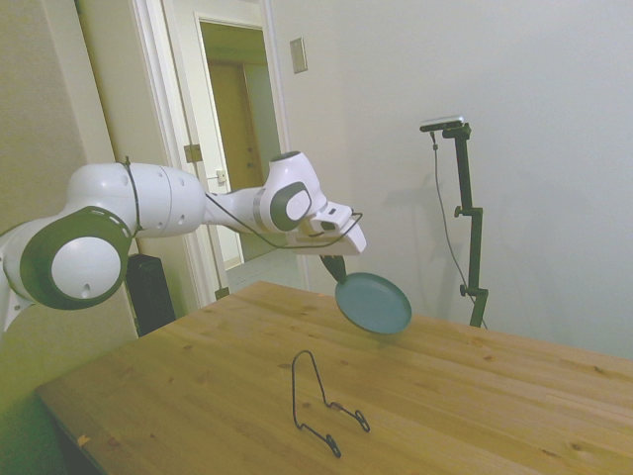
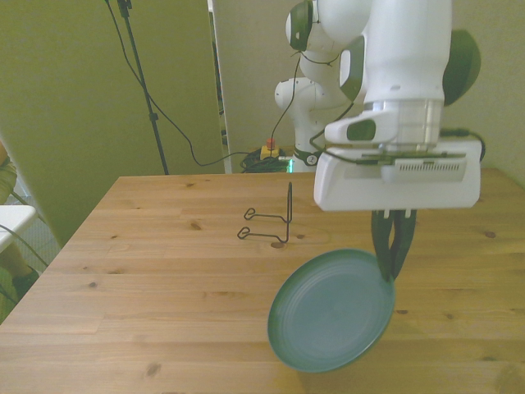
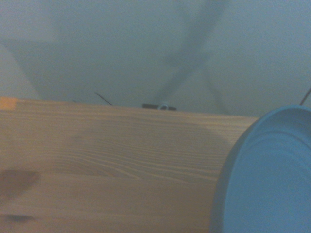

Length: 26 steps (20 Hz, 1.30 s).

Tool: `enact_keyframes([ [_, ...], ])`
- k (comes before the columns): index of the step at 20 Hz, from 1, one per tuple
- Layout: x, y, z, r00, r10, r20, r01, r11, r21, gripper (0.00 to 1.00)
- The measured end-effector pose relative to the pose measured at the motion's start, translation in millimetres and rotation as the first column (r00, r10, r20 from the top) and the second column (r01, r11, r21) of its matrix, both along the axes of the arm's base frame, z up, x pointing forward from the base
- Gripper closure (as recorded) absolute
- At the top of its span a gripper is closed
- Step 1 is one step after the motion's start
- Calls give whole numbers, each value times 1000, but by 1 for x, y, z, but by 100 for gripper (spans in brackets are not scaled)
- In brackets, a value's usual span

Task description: Load the plate

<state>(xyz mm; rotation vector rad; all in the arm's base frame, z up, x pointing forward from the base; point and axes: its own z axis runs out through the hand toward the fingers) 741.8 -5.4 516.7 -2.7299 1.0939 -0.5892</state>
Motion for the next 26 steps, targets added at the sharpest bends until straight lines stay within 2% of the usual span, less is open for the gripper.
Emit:
enact_keyframes([
  [5,-24,-11,62,999,6,52,-14,989,150,100],
  [8,-40,-25,82,998,16,62,-31,969,244,100],
  [11,-58,-43,85,998,37,45,-50,938,342,100],
  [15,-74,-74,82,999,18,33,-28,937,348,100],
  [19,-78,-77,78,999,30,30,-38,936,349,100],
  [22,-87,-85,87,998,28,47,-45,912,408,100],
  [26,-116,-108,104,998,34,59,-59,875,481,100],
])
